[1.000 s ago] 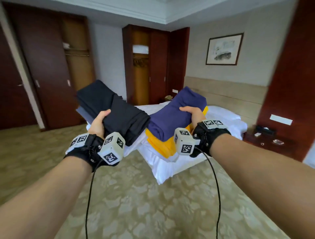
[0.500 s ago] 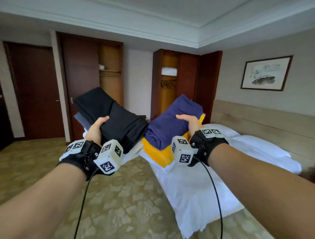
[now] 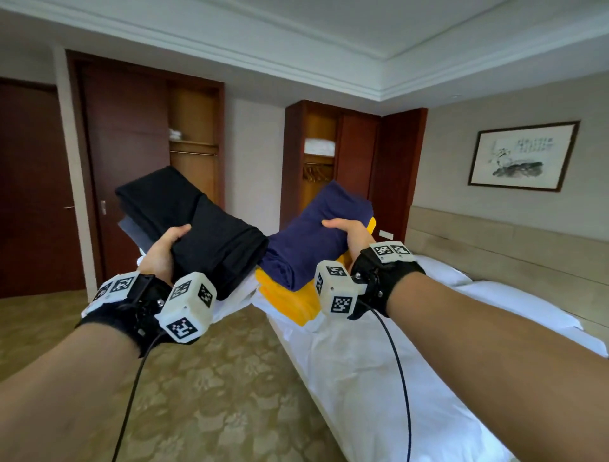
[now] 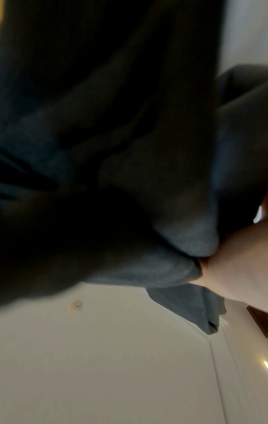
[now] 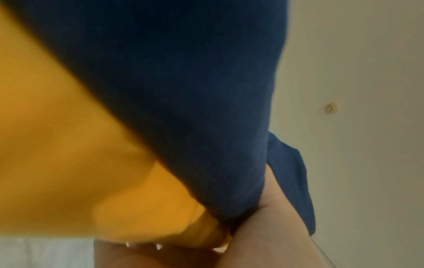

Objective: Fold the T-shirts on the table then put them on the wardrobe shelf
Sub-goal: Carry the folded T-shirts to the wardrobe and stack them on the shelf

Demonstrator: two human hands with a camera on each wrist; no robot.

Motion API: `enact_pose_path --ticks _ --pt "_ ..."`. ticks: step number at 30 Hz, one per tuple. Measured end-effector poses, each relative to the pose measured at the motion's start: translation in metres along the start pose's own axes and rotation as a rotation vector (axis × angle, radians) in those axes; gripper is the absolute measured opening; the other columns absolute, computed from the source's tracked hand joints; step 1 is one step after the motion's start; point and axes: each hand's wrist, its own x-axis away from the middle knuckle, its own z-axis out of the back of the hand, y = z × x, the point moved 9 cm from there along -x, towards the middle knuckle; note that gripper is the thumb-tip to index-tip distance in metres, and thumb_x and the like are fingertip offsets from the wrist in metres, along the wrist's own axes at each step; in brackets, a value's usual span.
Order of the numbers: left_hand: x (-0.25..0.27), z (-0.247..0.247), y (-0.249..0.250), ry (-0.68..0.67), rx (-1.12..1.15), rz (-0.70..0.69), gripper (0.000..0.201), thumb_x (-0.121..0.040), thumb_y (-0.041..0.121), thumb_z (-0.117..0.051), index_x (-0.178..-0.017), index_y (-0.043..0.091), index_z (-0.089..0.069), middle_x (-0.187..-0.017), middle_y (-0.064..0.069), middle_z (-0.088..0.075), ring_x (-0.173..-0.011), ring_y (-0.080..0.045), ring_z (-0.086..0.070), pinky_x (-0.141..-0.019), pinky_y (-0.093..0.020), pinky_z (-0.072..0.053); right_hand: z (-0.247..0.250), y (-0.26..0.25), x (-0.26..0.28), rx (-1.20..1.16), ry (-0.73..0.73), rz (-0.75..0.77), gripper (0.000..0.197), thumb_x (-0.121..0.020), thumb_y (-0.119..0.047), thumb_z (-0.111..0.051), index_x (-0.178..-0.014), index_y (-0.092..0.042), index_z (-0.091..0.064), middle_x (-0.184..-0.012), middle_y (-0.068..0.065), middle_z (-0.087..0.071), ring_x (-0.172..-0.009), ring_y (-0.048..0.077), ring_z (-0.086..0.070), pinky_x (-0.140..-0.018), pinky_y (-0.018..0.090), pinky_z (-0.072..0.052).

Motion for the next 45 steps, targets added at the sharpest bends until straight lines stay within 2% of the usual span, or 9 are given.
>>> enact_pose_path --ticks 8,13,17,19,25,28,32,37,45 --pt "-0.197 0.042 -0.004 0.050 -0.004 -0.027 0.025 -0.091 0.035 -0.061 -0.096 0.011 -0.068 -0.073 -0.001 -0.073 -0.057 -0.014 -0.069 -0.064 -0.032 -0.048 -0.078 0.044 -0.179 0.031 -0.012 0.003 0.013 -0.074 -0.017 -0.073 -0.085 -0.011 -0.069 -0.103 0.014 -0.069 -0.099 0.033 -0.064 -0.098 0.046 -0.048" --pt "-0.319 0.067 0.014 0.082 0.006 -0.052 0.071 -0.066 0.044 -0.080 -0.124 0.007 -0.064 -0.118 -0.009 -0.070 -0.090 -0.024 -0.070 -0.067 -0.034 -0.054 -0.139 0.063 -0.295 0.006 -0.053 0.022 0.006 -0.080 -0.015 -0.070 -0.083 -0.011 -0.068 -0.095 0.011 -0.068 -0.094 0.031 -0.063 -0.095 0.043 -0.049" --pt "-0.406 0.088 0.031 0.057 0.010 -0.042 0.037 -0.084 0.038 -0.068 -0.102 0.007 -0.069 -0.097 -0.007 -0.074 -0.074 -0.020 -0.071 -0.074 -0.035 -0.052 -0.199 0.074 -0.372 0.008 -0.098 0.017 0.007 -0.083 -0.014 -0.066 -0.077 -0.012 -0.066 -0.076 0.002 -0.068 -0.072 0.019 -0.065 -0.069 0.027 -0.052" --pt "-0.451 0.108 0.041 0.084 -0.004 -0.062 0.054 -0.074 0.040 -0.076 -0.114 0.005 -0.068 -0.113 -0.009 -0.070 -0.092 -0.025 -0.069 -0.080 -0.037 -0.052 -0.230 0.081 -0.408 -0.009 -0.108 0.022 0.008 -0.083 -0.012 -0.066 -0.076 -0.011 -0.066 -0.070 0.002 -0.069 -0.065 0.018 -0.064 -0.060 0.025 -0.050" --pt "-0.584 0.169 0.071 0.077 0.045 -0.083 0.056 -0.083 0.037 -0.069 -0.128 0.004 -0.061 -0.118 -0.011 -0.069 -0.090 -0.024 -0.068 -0.076 -0.035 -0.053 -0.329 0.110 -0.512 -0.025 -0.131 0.044 0.007 -0.083 -0.010 -0.066 -0.076 -0.012 -0.066 -0.059 -0.002 -0.069 -0.065 0.017 -0.062 -0.064 0.028 -0.050" --pt "-0.650 0.192 0.094 0.069 0.005 -0.136 0.051 -0.088 0.035 -0.064 -0.129 0.006 -0.058 -0.090 -0.002 -0.076 -0.077 -0.017 -0.071 -0.069 -0.032 -0.053 -0.371 0.119 -0.562 -0.014 -0.083 0.059 0.008 -0.083 -0.011 -0.067 -0.076 -0.013 -0.064 -0.075 0.001 -0.065 -0.071 0.016 -0.059 -0.068 0.028 -0.049" --pt "-0.734 0.219 0.110 0.043 -0.008 -0.078 0.059 -0.082 0.040 -0.069 -0.129 0.005 -0.062 -0.123 -0.011 -0.067 -0.103 -0.027 -0.064 -0.079 -0.036 -0.054 -0.430 0.127 -0.632 0.003 -0.078 0.088 0.009 -0.084 -0.012 -0.066 -0.077 -0.014 -0.063 -0.079 -0.001 -0.061 -0.072 0.014 -0.057 -0.067 0.026 -0.048" --pt "-0.837 0.248 0.118 0.038 -0.023 -0.076 0.047 -0.085 0.037 -0.068 -0.118 0.004 -0.065 -0.107 -0.011 -0.071 -0.082 -0.023 -0.069 -0.064 -0.028 -0.055 -0.479 0.155 -0.721 0.039 -0.014 0.048 0.010 -0.081 -0.017 -0.070 -0.084 -0.013 -0.061 -0.080 -0.002 -0.058 -0.070 0.013 -0.055 -0.057 0.025 -0.042" --pt "-1.020 0.282 0.104 0.076 -0.021 -0.054 0.083 -0.057 0.044 -0.087 -0.128 0.009 -0.063 -0.123 -0.014 -0.067 -0.109 -0.031 -0.067 -0.081 -0.040 -0.056 -0.534 0.198 -0.893 -0.022 -0.060 0.053 0.012 -0.083 -0.010 -0.067 -0.075 -0.014 -0.060 -0.077 -0.001 -0.061 -0.069 0.015 -0.057 -0.062 0.026 -0.047"
